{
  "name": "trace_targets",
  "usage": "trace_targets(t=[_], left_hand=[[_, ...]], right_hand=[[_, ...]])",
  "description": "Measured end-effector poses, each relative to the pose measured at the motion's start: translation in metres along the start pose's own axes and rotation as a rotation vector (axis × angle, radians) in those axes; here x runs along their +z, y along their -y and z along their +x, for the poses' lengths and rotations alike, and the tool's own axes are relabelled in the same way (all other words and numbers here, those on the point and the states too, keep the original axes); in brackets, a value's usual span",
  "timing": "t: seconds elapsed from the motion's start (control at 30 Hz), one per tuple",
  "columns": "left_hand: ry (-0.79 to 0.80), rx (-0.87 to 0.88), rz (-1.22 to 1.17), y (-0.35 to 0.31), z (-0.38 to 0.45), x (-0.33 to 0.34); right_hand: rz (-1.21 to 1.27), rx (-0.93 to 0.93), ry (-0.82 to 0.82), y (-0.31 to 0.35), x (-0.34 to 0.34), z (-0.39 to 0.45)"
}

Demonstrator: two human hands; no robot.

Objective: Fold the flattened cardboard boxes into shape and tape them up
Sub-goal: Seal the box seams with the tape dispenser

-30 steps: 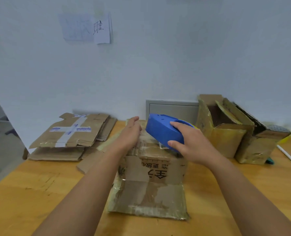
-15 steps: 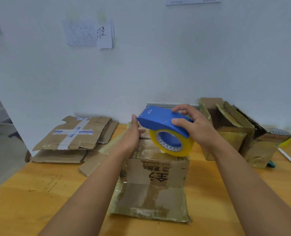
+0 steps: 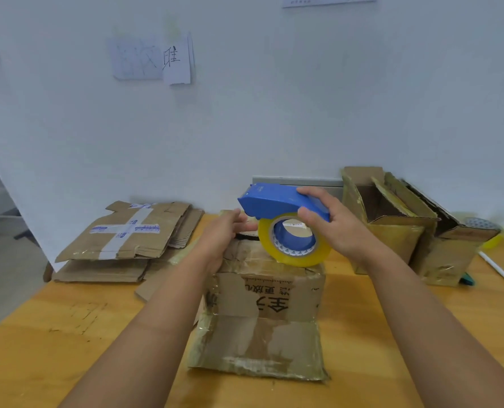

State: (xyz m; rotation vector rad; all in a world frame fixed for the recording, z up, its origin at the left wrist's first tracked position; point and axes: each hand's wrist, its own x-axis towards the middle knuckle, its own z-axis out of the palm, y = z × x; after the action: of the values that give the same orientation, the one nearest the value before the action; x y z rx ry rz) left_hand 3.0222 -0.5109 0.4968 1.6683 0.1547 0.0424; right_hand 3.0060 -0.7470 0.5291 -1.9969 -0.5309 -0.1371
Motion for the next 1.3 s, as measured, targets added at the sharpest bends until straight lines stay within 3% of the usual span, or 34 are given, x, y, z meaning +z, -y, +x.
trace_targets(t=[0.4, 0.7, 0.93, 1.13, 1.3], left_hand=[[0.037, -0.032, -0.215, -0.003, 0.002, -0.016], [0.110, -0.148, -0.199, -0.014, 0.002, -0.029], [0.075, -0.030, -0.164, -0.021, 0.005, -0.034], [-0.070, 0.192, -0.069, -0.019, 0.008, -0.026], [-0.109, 0.170, -0.029, -0.009, 0.008, -0.019]], right_hand=[[0.082, -0.051, -0.025, -0.006, 0.004, 0.004], [0.113, -0.091, -0.048, -0.002, 0.008, 0.003], [0.168, -0.115, -0.062, 0.005, 0.004, 0.008], [0.156, -0.140, -0.058, 0.010, 0.005, 0.015], [0.159, -0.121, -0.072, 0.002, 0.011, 0.014]])
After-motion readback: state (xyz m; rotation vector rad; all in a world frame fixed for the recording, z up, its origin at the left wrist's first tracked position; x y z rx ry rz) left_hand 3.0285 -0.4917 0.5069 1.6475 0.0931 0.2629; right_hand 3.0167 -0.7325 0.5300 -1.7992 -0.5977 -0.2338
